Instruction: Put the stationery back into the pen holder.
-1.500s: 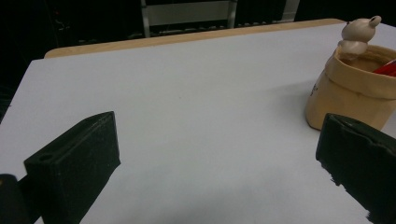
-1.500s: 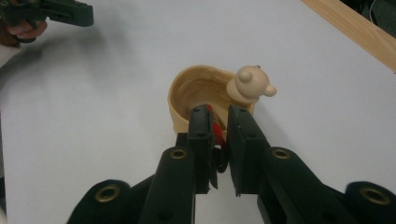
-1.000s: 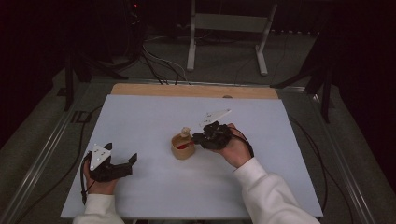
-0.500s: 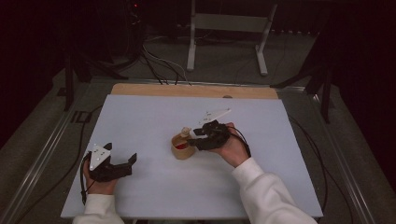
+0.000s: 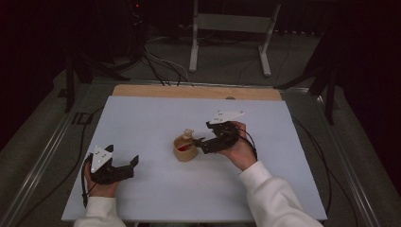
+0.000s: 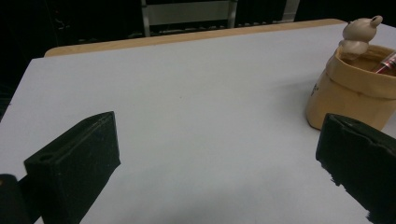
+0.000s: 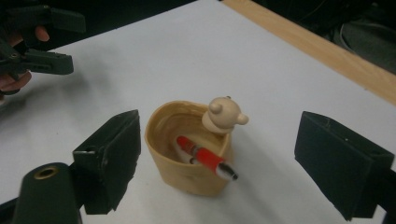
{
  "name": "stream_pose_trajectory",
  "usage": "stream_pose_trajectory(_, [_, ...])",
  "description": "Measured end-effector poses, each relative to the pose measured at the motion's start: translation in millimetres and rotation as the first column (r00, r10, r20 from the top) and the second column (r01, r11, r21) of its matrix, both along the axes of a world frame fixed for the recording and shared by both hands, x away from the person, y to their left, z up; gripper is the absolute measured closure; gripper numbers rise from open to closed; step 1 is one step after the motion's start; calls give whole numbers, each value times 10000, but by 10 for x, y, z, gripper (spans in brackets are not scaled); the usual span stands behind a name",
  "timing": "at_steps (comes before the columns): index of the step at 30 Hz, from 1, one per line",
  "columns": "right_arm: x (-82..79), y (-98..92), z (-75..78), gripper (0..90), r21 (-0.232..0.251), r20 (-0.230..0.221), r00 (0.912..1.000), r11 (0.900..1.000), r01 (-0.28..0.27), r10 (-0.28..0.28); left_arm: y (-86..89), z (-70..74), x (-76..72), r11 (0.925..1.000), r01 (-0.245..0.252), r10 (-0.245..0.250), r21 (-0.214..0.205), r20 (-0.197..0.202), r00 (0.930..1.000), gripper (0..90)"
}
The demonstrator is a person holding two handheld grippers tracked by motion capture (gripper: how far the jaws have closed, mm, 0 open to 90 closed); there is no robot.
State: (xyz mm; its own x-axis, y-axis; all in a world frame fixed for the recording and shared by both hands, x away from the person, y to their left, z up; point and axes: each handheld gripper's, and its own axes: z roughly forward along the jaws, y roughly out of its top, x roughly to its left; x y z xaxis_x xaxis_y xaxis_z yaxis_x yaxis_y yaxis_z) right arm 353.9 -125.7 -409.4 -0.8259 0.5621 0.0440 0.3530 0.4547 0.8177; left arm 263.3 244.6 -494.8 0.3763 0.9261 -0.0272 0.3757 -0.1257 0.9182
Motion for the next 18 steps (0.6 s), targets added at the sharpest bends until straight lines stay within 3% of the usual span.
stream_pose_trajectory(8, [-34, -254, 5, 83, 484, 307, 9974, 9968, 634, -649, -5, -3, 2, 10000, 12, -12, 21, -12, 10000, 1])
stream_pose_trajectory(16, [-114, -563, -48, 39, 558, 634, 9885, 9894, 1341, -1375, -3, 3, -2, 9999, -15, 16, 130, -40, 10000, 1])
stream_pose_trajectory(18, [-137, -653, -70, 38, 663, 544, 9873, 9872, 1453, -1490, 2, 10, -6, 9999, 15, -15, 137, -39, 10000, 1])
